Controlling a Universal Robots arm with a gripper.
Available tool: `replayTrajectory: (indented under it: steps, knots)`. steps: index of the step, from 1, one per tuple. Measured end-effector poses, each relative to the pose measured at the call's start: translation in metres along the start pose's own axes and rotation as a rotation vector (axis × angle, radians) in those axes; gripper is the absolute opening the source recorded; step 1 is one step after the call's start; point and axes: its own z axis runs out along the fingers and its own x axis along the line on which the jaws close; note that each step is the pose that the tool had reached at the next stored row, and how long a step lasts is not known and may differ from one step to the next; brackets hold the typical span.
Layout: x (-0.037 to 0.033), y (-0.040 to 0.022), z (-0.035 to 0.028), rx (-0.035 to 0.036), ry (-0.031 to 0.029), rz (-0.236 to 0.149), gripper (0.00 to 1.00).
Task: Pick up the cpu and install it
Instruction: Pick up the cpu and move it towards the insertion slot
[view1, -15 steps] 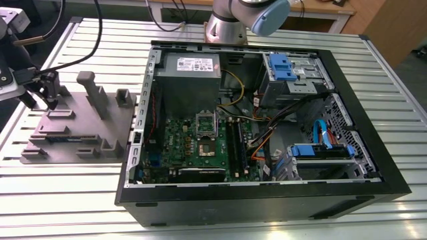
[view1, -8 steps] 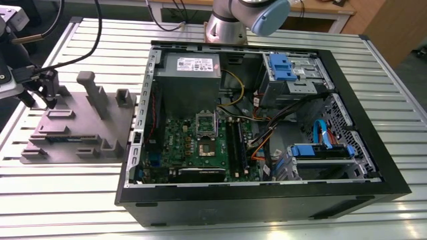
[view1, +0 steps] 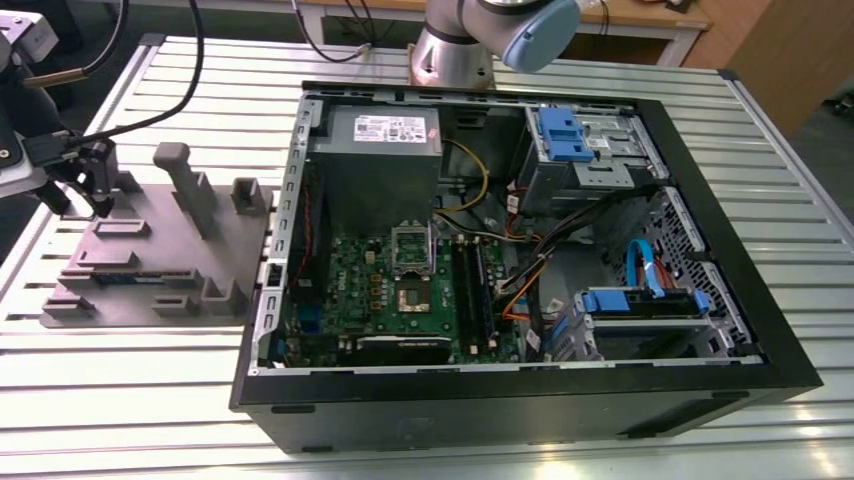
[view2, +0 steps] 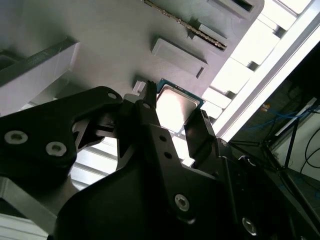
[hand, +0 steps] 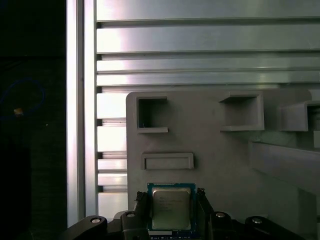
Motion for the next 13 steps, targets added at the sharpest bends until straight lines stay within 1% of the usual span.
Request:
replayTrajectory:
  steps: [8,13]
  knots:
    - [0.0,0.0,-0.0006,0.0,0.0001,0.0,0.47]
    - [0.0,0.0001,-0.0023,0.0001,0.0001,0.0,0.47]
